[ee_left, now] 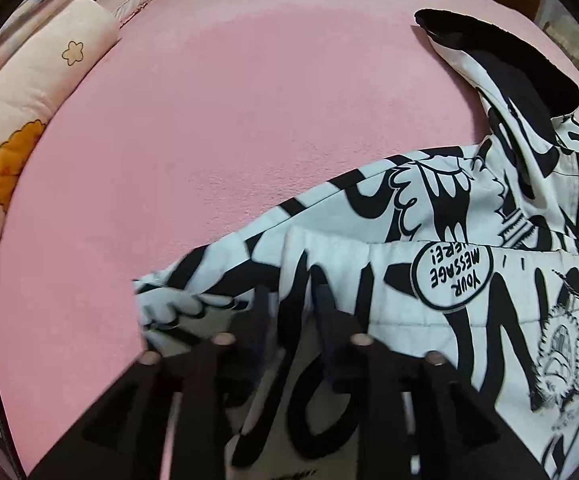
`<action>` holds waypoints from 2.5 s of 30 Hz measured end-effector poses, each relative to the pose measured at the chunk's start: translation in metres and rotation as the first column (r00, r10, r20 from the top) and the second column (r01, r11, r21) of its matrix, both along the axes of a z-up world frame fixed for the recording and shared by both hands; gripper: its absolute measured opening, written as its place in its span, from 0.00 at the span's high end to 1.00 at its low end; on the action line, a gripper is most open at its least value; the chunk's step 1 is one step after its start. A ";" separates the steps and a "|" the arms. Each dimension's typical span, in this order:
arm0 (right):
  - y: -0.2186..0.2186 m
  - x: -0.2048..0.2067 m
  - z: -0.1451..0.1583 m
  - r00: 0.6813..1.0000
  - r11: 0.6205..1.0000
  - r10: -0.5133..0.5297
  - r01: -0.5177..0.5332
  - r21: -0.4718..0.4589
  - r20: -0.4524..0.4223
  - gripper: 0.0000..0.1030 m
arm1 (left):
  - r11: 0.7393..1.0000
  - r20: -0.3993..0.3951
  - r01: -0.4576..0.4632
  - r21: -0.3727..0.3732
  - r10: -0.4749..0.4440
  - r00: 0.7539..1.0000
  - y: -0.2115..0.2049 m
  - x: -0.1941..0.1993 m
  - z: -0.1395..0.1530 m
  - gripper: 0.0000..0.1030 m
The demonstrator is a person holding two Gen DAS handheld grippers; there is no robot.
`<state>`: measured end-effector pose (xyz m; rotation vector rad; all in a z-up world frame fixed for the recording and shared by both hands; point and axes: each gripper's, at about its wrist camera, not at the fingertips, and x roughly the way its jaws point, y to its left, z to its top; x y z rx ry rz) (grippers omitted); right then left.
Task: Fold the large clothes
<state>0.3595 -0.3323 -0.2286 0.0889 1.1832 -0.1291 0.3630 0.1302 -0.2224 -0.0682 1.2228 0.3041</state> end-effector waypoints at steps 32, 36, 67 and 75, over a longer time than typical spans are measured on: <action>-0.049 -0.147 0.020 0.987 0.993 -0.110 0.113 -0.017 0.119 1.00 | 0.943 0.057 -0.296 0.155 0.291 0.955 -0.006 -0.182 -0.010 0.49; -0.051 -0.156 0.020 0.981 0.991 -0.131 0.133 -0.006 0.140 1.00 | 0.943 0.057 -0.299 0.145 0.294 0.954 -0.008 -0.183 -0.007 0.49; -0.062 -0.138 0.029 0.968 0.963 -0.249 0.251 0.100 -0.034 0.86 | 0.962 -0.007 -0.272 0.027 0.272 0.962 0.035 -0.177 0.034 0.26; -0.023 -0.083 0.107 0.997 0.989 -0.071 0.067 0.132 0.025 0.76 | 0.991 0.062 -0.133 -0.002 0.133 0.989 0.028 -0.113 0.120 0.26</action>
